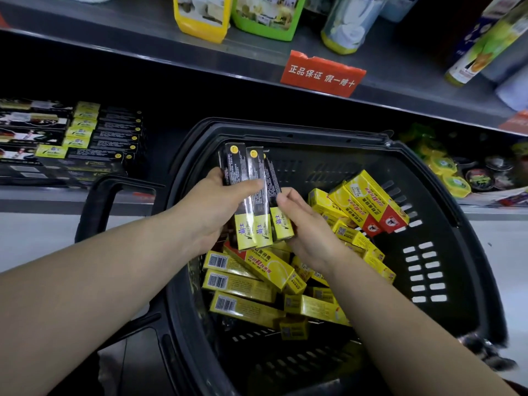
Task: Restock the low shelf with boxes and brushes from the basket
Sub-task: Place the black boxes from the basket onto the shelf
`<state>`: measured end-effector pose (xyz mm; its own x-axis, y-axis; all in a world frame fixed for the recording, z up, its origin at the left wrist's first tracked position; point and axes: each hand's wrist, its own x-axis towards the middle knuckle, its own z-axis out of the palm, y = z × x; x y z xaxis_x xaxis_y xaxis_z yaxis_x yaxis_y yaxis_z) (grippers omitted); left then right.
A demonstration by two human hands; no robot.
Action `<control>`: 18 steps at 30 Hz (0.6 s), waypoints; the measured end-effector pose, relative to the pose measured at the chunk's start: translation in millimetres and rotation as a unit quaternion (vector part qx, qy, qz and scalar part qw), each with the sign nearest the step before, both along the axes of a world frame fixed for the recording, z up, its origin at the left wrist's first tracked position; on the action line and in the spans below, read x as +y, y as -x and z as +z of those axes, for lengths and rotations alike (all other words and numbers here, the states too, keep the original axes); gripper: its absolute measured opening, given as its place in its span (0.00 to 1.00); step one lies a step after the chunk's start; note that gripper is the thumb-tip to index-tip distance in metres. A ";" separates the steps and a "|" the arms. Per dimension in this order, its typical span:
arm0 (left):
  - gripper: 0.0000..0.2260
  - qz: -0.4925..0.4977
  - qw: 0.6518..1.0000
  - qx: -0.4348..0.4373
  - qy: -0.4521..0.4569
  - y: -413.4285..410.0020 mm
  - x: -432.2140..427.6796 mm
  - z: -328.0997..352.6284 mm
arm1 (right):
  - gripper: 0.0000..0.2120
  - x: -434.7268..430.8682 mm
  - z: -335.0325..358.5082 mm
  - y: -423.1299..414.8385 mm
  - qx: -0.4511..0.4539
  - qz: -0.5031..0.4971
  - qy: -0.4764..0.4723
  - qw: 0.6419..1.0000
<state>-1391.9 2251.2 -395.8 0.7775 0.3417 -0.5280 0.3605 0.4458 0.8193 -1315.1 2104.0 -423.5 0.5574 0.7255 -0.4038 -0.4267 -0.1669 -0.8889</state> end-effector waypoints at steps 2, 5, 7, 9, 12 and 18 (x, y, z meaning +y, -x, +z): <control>0.40 -0.017 1.000 0.011 -0.018 2.3 -0.8 -2.3 | 0.12 -2.9 -0.4 -1.9 -0.021 0.015 0.007 1.000; 0.34 -0.010 0.999 0.005 -0.032 5.3 0.5 -1.9 | 0.10 -4.2 3.2 -10.7 -0.020 0.059 -0.001 0.998; 0.44 -0.024 0.999 0.024 -0.041 4.4 1.2 1.8 | 0.15 -3.2 8.8 -21.7 -0.009 0.056 -0.014 0.998; 0.53 -0.027 0.998 0.031 -0.052 2.0 1.8 4.8 | 0.18 -2.8 2.5 -37.0 -0.008 -0.005 0.002 1.000; 0.48 -0.012 0.998 0.021 -0.057 0.5 2.6 5.9 | 0.07 -2.2 -31.5 -61.8 -0.187 -0.067 0.253 0.947; 0.29 -0.011 0.999 0.004 -0.052 0.7 9.6 10.0 | 0.27 8.0 -103.6 -73.3 -0.385 0.213 0.544 0.715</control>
<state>-1392.6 2260.8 -385.8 0.7817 0.3772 -0.4967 0.3761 0.3503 0.8578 -1241.9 2112.0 -527.1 0.7402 0.3857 -0.5508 0.4135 -0.9070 -0.0794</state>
